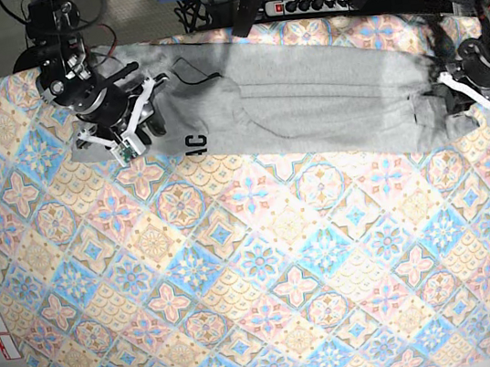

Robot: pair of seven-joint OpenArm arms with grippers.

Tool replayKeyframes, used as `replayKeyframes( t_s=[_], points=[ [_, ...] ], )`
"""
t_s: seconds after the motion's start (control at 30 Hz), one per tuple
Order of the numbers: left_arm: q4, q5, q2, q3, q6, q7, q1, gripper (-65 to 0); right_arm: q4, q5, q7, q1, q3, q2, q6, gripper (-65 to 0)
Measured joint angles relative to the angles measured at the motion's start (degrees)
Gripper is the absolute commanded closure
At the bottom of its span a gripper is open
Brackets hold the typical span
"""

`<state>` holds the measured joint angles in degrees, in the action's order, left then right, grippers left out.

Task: Fold the T-shirt properly
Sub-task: 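Grasp the opposite end of the folded band with the left gripper, then fold the left-held end over toward the middle of the band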

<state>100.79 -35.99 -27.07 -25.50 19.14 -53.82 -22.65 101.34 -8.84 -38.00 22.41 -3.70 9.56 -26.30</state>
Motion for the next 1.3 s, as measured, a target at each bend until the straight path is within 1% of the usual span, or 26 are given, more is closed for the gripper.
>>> replayKeyframes(
  t_s=[0.07, 0.13, 0.2, 0.27, 0.3, 0.43, 0.57, 0.73, 0.9, 1.13, 1.17, 1.23, 1.3],
  points=[
    [5.68, -1.03, 1.31, 1.81, 1.31, -0.44, -1.9, 0.0, 0.02, -0.04, -0.2, 0.22, 0.46, 0.04, 0.07, -17.6],
    [10.32, -1.25, 2.51, 3.89, 1.01, 0.31, -2.89, 0.0, 0.02, -0.24, -0.13, 0.31, 2.56, -0.37, -0.26, -17.6],
    [12.39, -0.5, 3.45, 6.25, 0.59, -0.37, -3.32, 0.0, 0.04, -0.22, -0.04, 0.31, 5.7, -0.37, -0.04, -17.6],
    [12.9, -0.46, 4.55, 8.74, 0.68, -3.91, -2.95, 0.0, 0.02, -0.04, -0.22, 0.26, 9.09, -0.13, 0.02, -17.6],
    [12.9, -0.48, 5.84, 9.55, 0.59, -4.37, -2.43, 0.0, 0.04, -0.07, 0.0, 0.15, 10.75, -0.04, 0.55, -17.6],
    [12.96, -0.04, 11.02, 10.64, 0.31, -8.39, -0.2, 0.0, 0.02, -0.17, -0.24, 0.22, 16.17, -0.39, -0.15, -17.6],
    [12.85, 0.24, 13.4, 15.98, 0.24, -10.14, 1.16, 0.0, 0.02, -0.07, -0.17, 0.31, 19.63, -0.17, 0.0, -17.6],
    [12.79, 0.37, 16.57, 21.35, 0.22, -9.51, 2.19, 0.0, 0.04, -0.13, -0.13, 0.28, 21.84, -0.2, -0.02, -17.6],
    [9.42, 0.37, 18.4, 24.65, 0.09, -9.53, 3.17, 0.0, 0.02, -0.17, -0.2, 0.31, 21.99, -0.15, -0.02, -17.6],
    [4.09, 0.57, 18.34, 27.63, 0.02, -9.57, 4.94, 0.0, 0.02, -0.15, -0.2, 0.13, 21.99, -0.15, -0.02, -17.6],
    [3.65, 0.35, 18.16, 28.2, -0.07, -9.51, 5.38, -2.4, 0.02, -0.17, -0.17, 0.11, 21.99, -0.15, -0.02, -17.6],
    [3.8, -0.07, 17.86, 29.49, -0.02, -9.42, 5.49, -9.1, 0.02, -0.17, -0.2, -0.02, 21.99, -0.17, -0.02, -17.6],
    [6.6, 0.09, 17.84, 29.57, -0.07, -10.03, 4.74, -14.9, 0.02, -0.2, -0.17, -0.02, 21.99, -0.17, -0.02, -17.6]
  ],
)
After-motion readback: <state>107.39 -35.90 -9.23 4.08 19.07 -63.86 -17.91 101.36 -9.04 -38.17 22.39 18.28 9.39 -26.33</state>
